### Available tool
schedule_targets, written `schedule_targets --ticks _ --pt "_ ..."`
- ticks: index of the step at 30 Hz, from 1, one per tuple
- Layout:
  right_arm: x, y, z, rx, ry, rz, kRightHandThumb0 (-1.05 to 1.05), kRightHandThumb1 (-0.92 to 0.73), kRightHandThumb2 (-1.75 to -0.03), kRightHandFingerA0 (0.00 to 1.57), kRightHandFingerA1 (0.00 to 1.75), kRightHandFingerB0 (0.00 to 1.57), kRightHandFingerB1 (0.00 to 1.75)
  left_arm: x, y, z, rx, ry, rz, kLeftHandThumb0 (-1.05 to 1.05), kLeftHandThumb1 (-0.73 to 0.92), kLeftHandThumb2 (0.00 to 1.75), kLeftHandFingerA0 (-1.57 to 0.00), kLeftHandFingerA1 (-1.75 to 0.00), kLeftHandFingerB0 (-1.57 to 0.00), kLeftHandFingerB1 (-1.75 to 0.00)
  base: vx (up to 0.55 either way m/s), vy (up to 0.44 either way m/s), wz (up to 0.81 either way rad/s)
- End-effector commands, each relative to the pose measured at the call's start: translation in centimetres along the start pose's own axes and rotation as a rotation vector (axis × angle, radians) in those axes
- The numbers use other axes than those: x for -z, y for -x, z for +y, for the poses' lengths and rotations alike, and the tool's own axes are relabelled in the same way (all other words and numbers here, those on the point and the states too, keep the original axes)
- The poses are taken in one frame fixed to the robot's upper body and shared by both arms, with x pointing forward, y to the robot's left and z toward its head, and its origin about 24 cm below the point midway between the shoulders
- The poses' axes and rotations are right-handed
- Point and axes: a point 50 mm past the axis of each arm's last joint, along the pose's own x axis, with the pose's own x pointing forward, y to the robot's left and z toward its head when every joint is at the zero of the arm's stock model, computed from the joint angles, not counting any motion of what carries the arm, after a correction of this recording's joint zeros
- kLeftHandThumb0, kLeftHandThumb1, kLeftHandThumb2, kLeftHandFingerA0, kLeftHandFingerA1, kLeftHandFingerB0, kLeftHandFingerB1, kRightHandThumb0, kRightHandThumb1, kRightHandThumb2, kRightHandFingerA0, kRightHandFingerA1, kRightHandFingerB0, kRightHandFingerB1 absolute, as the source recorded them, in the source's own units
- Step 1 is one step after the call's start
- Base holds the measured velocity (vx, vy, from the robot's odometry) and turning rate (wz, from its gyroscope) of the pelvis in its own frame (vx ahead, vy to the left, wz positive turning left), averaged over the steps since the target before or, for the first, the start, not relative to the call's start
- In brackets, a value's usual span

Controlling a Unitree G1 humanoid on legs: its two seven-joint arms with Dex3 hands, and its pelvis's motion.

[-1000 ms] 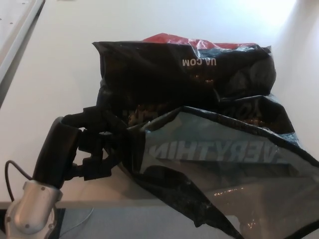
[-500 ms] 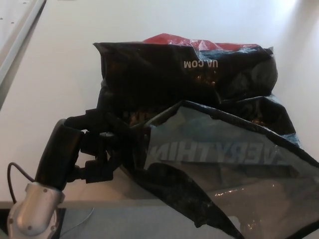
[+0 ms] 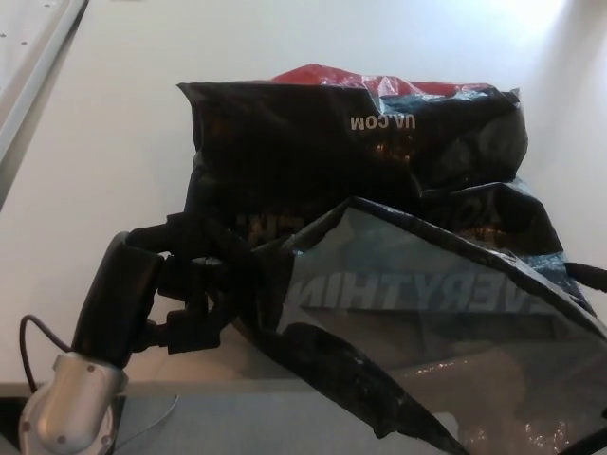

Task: A plastic bag is kept infront of the robot in the middle of the desk and the robot uses both its hands to grab it from the top and lifts it up and then releases it.

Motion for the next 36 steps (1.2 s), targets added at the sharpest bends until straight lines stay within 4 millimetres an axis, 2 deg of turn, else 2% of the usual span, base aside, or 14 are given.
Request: schedule_targets --ticks 1,5,7,10,16,17,18,22,24,28,29,33,34,36 --pt "-0.7 -0.9 0.8 -0.042 0.091 -0.035 -0.07 -0.41 -0.51 0.99 1.75 0.07 0.13 0.0 0.2 0.1 -0.012 0.020 0.008 -0.31 0.44 0.91 -1.17 -1.28 -0.93 -1.01 0.00 0.000 0.00" --pt "-1.2 -1.3 1.3 -0.072 0.133 -0.038 -0.06 -0.42 -0.52 1.00 1.74 0.06 0.14 -0.1 0.2 0.0 -0.013 0.025 0.006 -0.32 0.45 0.90 -1.18 -1.29 -0.93 -1.03 0.00 0.000 0.00" --pt "-1.1 -1.2 1.0 -0.076 0.149 -0.042 -0.04 -0.42 -0.51 0.97 1.75 0.07 0.17 -0.1 0.3 0.0 -0.006 0.012 -0.003 -0.38 0.59 0.60 -0.88 -1.65 -0.90 -1.14 0.00 0.000 0.00" --pt "-0.8 -0.9 0.2 -0.062 0.149 -0.030 -0.06 -0.42 -0.51 0.90 1.68 0.05 0.16 0.0 0.3 0.1 -0.009 -0.004 -0.004 -0.32 0.46 0.91 -1.18 -1.29 -0.94 -1.03 0.00 0.000 0.00" --pt "0.2 0.4 -1.6 -0.016 0.154 -0.002 -0.10 -0.44 -0.48 0.88 1.75 0.09 0.19 0.1 0.3 0.1 -0.010 0.001 0.006 -0.39 0.60 0.62 -0.88 -1.62 -0.91 -1.04 0.00 0.000 0.00" --pt "0.3 0.5 -1.7 -0.013 0.154 -0.001 -0.10 -0.44 -0.49 0.91 1.75 0.08 0.22 0.1 0.3 0.1 -0.010 0.000 0.006 -0.30 0.45 0.91 -1.17 -1.28 -0.92 -1.01 0.00 0.000 0.00" --pt "0.4 0.6 -1.7 -0.006 0.157 0.002 -0.14 -0.44 -0.49 0.93 1.75 0.09 0.24 0.1 0.2 0.0 -0.011 0.004 0.011 -0.38 0.60 0.58 -0.90 -1.62 -0.91 -1.13 0.00 0.000 0.00" --pt "0.5 0.7 -1.4 0.032 0.147 -0.012 -0.11 -0.46 -0.51 0.98 1.75 0.09 0.28 0.1 0.3 -0.1 -0.005 0.002 0.005 -0.39 0.59 0.59 -0.87 -1.67 -0.89 -1.16 0.00 0.000 0.00" --pt "0.4 0.6 -1.3 0.051 0.141 -0.032 -0.10 -0.46 -0.52 1.01 1.75 0.08 0.29 0.1 0.3 -0.1 -0.006 0.001 0.005 -0.34 0.47 0.91 -1.17 -1.31 -0.92 -1.04 0.00 0.000 0.00" --pt "-0.2 0.1 -1.1 0.123 0.101 -0.095 -0.09 -0.43 -0.54 1.07 1.75 0.10 0.27 0.1 0.3 -0.2 -0.004 0.000 0.003 -0.39 0.59 0.59 -0.87 -1.67 -0.88 -1.18 0.00 0.000 0.00" --pt "-0.3 -0.1 -1.1 0.136 0.090 -0.111 -0.10 -0.44 -0.57 1.12 1.74 0.08 0.27 0.2 0.4 -0.2 -0.004 0.002 0.008 -0.33 0.46 0.91 -1.17 -1.29 -0.92 -1.04 0.00 0.000 0.00" --pt "-0.9 -0.8 -1.0 0.167 0.076 -0.134 -0.12 -0.44 -0.56 1.10 1.75 0.10 0.23 0.2 0.4 -0.3 -0.006 0.021 0.014 -0.31 0.46 0.91 -1.18 -1.29 -0.92 -1.02 0.00 0.000 0.00" --pt "-1.2 -1.0 -0.9 0.167 0.066 -0.136 -0.14 -0.45 -0.60 1.17 1.70 0.04 0.25 0.3 0.4 -0.3 -0.006 0.018 0.011 -0.39 0.60 0.62 -0.88 -1.61 -0.91 -1.06 0.00 0.000 0.00" --pt "-1.5 -1.6 -0.6 0.168 0.044 -0.151 -0.12 -0.45 -0.55 1.00 1.75 0.03 0.29 0.3 0.5 -0.3 -0.009 0.011 0.009 -0.31 0.46 0.91 -1.18 -1.28 -0.92 -1.01 0.00 0.000 0.00"
